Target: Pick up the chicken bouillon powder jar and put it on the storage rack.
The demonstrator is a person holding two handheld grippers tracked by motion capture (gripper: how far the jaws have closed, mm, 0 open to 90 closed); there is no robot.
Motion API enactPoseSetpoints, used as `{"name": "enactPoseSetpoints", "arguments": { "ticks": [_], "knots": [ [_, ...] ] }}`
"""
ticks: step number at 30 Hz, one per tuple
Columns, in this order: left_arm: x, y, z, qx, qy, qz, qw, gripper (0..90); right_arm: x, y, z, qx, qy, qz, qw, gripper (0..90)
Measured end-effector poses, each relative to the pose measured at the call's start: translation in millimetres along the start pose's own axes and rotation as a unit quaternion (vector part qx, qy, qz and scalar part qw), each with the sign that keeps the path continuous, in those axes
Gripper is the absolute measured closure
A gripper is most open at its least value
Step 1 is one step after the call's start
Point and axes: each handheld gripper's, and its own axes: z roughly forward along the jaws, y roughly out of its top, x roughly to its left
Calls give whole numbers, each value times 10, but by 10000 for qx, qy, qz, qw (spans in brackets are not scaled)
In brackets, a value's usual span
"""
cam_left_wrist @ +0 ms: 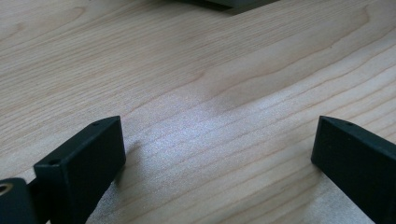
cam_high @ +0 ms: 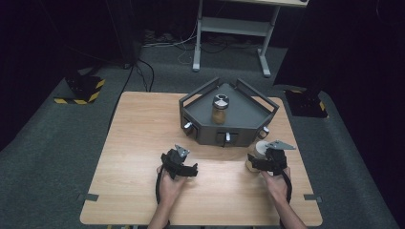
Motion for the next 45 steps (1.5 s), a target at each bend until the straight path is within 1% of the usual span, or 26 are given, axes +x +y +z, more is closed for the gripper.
{"name": "enactPoseSetpoints", "arguments": {
  "ticks": [4,6,7,9,26,32,40,45],
  "knots": [
    [0,0,-1,0,2,1,10000,29,4,-4,3,-23,-17,-46,10000,277],
    [0,0,0,-1,2,0,10000,29,2,-6,4,-24,-15,-39,10000,287],
    [0,0,-1,0,2,0,10000,29,-10,-12,3,-38,17,-17,10000,310],
    [-2,-3,0,-8,3,-10,10000,29,-14,-18,3,-51,43,-21,10000,325],
    [-2,-4,0,-12,3,-13,10000,30,29,-37,-5,-109,-21,-93,9999,337],
    [0,-4,1,-14,-1,-15,10000,30,67,-29,-14,-98,-53,-216,9997,339],
    [-1,-5,1,-16,-1,-16,10000,31,69,-6,-20,-77,-21,-257,9996,340],
    [-1,-6,1,-19,-1,-19,10000,31,61,31,-55,-106,39,-296,9995,340]
  ]
}}
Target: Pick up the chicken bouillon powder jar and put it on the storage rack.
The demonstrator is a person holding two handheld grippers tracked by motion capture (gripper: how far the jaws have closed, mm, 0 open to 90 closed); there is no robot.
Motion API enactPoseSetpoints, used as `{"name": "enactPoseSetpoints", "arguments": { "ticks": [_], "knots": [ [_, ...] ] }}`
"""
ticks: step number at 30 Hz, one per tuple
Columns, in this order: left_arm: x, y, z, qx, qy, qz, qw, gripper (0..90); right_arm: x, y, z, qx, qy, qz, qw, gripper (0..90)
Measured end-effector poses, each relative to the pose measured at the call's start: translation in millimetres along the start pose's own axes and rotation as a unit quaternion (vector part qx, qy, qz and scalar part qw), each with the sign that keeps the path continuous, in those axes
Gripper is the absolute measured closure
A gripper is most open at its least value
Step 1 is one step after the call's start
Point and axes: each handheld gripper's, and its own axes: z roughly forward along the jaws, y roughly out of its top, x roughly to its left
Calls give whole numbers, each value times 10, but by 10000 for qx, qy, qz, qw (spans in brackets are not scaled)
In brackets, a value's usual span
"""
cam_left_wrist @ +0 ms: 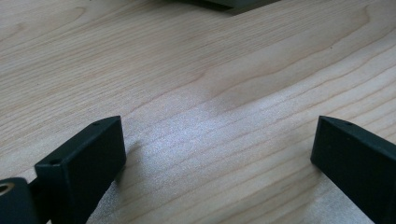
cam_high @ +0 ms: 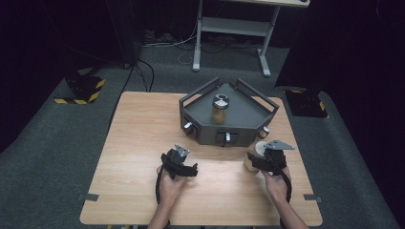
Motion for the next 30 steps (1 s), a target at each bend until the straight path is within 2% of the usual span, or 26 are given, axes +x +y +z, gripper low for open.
{"name": "enactPoseSetpoints", "arguments": {
  "ticks": [8,17,30],
  "knots": [
    [-1,0,0,-1,1,-2,10000,31,-13,96,-74,0,64,-105,9999,341],
    [-1,-1,0,-3,4,-9,10000,33,-88,218,-185,24,239,-159,9996,342],
    [-1,-1,0,-2,4,-6,10000,33,-182,493,-371,-23,463,-289,9985,343]
  ]
}}
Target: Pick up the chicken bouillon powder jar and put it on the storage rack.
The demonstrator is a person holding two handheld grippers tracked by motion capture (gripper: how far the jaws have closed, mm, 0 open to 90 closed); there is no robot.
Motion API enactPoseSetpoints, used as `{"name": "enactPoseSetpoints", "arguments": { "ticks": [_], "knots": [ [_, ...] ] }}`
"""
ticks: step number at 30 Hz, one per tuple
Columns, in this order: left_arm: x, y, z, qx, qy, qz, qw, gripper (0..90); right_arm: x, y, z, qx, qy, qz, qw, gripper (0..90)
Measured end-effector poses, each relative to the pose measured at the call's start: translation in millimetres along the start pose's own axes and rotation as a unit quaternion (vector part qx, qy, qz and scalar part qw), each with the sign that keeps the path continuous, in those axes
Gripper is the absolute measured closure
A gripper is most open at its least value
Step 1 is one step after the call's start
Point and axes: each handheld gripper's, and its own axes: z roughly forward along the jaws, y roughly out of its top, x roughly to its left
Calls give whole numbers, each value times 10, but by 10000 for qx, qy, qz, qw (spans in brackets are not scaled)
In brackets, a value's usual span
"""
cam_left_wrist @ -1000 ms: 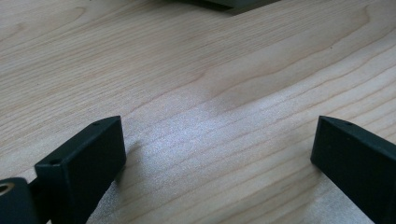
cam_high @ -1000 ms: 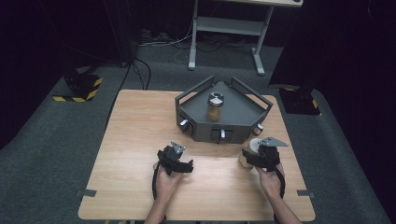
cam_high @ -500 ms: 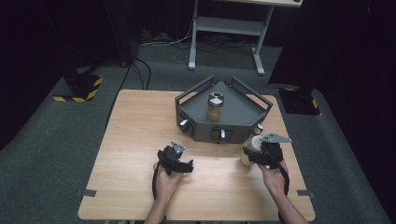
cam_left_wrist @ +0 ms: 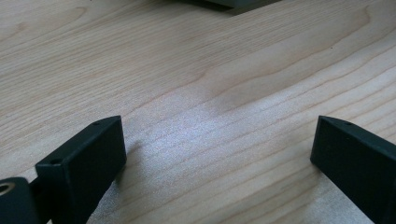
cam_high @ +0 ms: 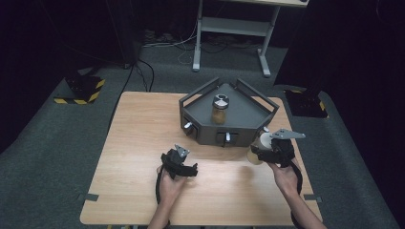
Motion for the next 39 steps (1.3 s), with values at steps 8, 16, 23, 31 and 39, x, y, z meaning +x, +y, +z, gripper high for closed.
{"name": "enactPoseSetpoints", "arguments": {
  "ticks": [8,16,23,31,39],
  "knots": [
    [1,1,-1,2,0,3,10000,33,-19,230,-96,-82,103,-137,9998,343],
    [0,2,-1,6,5,9,10000,33,-17,457,-154,-145,154,-257,9994,344],
    [0,2,-1,5,5,8,10000,33,2,649,-163,-201,195,-349,9990,344],
    [-1,1,-1,5,4,1,10000,33,-7,850,-123,-247,221,-343,9989,345],
    [1,1,0,1,0,6,10000,33,-79,1074,-53,-294,97,-188,9993,346]
  ]
}}
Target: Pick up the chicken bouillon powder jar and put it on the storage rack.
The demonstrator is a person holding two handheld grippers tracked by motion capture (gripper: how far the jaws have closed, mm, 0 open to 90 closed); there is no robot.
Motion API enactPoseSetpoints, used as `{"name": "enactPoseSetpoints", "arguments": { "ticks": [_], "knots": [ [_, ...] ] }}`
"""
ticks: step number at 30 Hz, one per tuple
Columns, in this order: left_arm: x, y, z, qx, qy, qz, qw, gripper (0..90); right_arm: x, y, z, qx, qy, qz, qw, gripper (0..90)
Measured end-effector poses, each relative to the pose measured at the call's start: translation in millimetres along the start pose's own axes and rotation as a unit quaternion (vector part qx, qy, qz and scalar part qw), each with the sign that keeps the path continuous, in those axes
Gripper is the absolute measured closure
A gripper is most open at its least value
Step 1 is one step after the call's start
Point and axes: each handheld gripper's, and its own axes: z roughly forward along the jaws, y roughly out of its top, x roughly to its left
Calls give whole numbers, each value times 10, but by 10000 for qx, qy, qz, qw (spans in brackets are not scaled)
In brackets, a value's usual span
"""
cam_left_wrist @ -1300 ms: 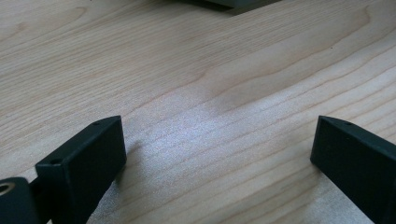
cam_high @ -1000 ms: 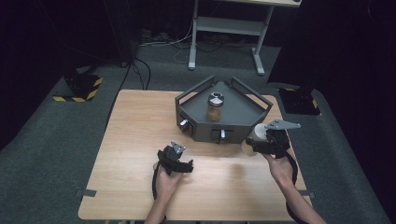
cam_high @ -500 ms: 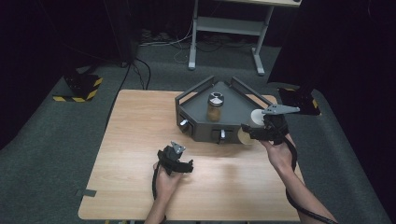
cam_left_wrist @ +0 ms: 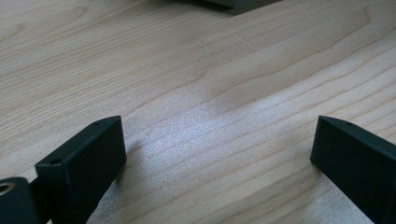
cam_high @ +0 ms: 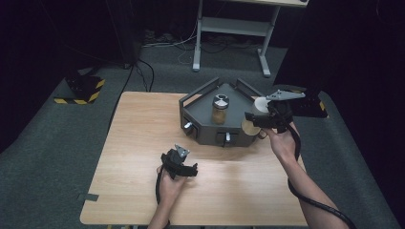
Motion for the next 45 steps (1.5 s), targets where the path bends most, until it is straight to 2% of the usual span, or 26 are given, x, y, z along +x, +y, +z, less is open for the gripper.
{"name": "enactPoseSetpoints", "arguments": {
  "ticks": [3,6,13,18,27,45],
  "knots": [
    [-1,-1,0,-1,1,-8,10000,33,0,110,81,45,-106,25,9999,346],
    [-2,2,-1,5,8,7,10000,33,2,152,125,73,-150,26,9999,346],
    [-1,-1,0,-5,7,3,10000,33,-2,275,353,256,-413,142,9987,347],
    [0,2,-1,4,6,8,10000,33,-29,295,498,412,-544,254,9973,346],
    [1,4,-2,12,6,18,10000,33,-61,276,679,560,-636,371,9957,347],
    [0,4,-2,11,7,16,10000,33,-99,268,783,660,-693,465,9943,347]
  ]
}}
